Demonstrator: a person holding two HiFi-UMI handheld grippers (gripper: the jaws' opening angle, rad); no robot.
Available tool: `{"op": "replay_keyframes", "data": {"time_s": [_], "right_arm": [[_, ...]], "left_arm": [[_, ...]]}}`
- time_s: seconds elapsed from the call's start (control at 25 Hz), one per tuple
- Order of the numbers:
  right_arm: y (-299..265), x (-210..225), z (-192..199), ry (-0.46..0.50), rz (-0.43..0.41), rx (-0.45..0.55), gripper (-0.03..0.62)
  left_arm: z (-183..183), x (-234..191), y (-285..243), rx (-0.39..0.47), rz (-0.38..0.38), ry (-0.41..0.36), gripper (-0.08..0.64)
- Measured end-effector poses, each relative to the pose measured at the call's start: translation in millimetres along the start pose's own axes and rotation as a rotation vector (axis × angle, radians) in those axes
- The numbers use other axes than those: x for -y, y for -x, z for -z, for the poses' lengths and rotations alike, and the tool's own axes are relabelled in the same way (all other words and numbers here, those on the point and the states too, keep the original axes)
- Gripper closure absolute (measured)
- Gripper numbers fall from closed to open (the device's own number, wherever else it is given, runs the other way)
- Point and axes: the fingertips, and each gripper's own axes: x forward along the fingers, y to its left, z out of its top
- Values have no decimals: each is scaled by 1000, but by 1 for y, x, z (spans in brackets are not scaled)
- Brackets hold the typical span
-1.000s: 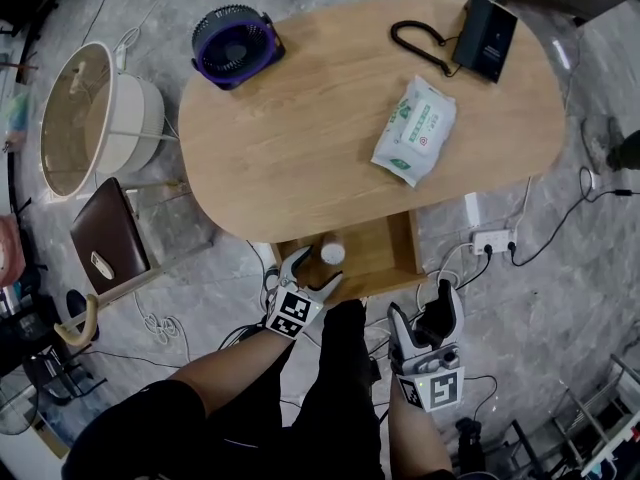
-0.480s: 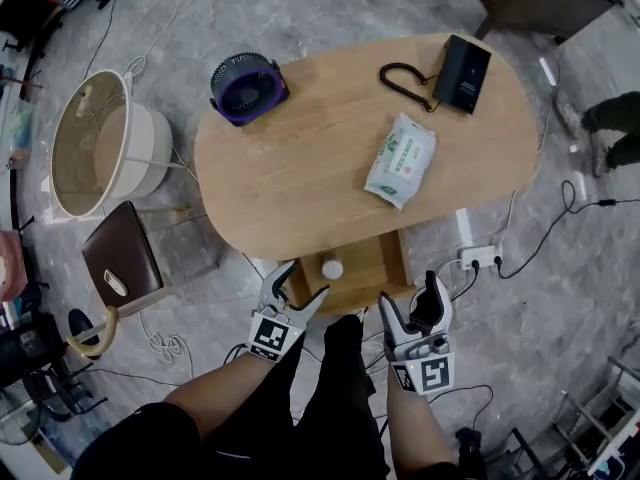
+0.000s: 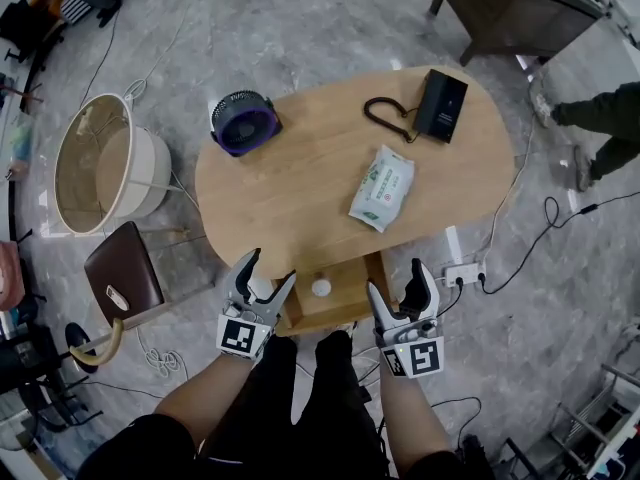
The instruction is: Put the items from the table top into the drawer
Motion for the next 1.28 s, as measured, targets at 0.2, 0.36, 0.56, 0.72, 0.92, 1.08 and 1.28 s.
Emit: {"op": "replay_keyframes", "data": {"time_s": [0.2, 0.36, 0.56, 0.72, 0.92, 1.08, 1.28], "right_arm": [[-16, 22, -12, -2, 17, 3, 206], [-32, 38, -12, 0, 15, -24, 201], [-48, 48, -16, 22, 20, -39, 199], [-59, 50, -23, 47, 46, -33, 199], [-81, 68, -2, 28, 151, -67, 199], [-103, 80, 22, 5, 216, -144, 193], [-132, 93, 64, -5, 264, -278, 175]], "left_arm": [[-33, -10, -6, 6, -53, -13, 237], [-55, -15, -5, 21, -92, -30, 239], [-74, -27, -9, 45, -116, -51, 244], [-79, -41, -18, 73, -103, -37, 247], [-69, -59, -22, 59, -45, -30, 253], [-60, -78, -13, 28, -11, -39, 255], [-53, -105, -3, -5, 14, -48, 255]]}}
